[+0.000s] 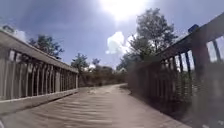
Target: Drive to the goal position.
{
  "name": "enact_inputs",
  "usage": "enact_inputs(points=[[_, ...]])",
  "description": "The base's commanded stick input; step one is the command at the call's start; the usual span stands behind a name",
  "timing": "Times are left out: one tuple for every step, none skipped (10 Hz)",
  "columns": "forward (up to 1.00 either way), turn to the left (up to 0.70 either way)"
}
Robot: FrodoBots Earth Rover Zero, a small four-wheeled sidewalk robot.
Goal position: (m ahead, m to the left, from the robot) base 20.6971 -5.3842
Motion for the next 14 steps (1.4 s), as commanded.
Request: enact_inputs(points=[[0.70,0.00],[0.70,0.00],[0.70,0.00],[0.70,0.00],[0.70,0.00],[0.70,0.16],[0.70,0.35],[0.70,0.35],[0.70,0.00],[0.70,0.00],[0.70,0.00],[0.70,0.00],[0.70,0.00],[0.70,0.00]])
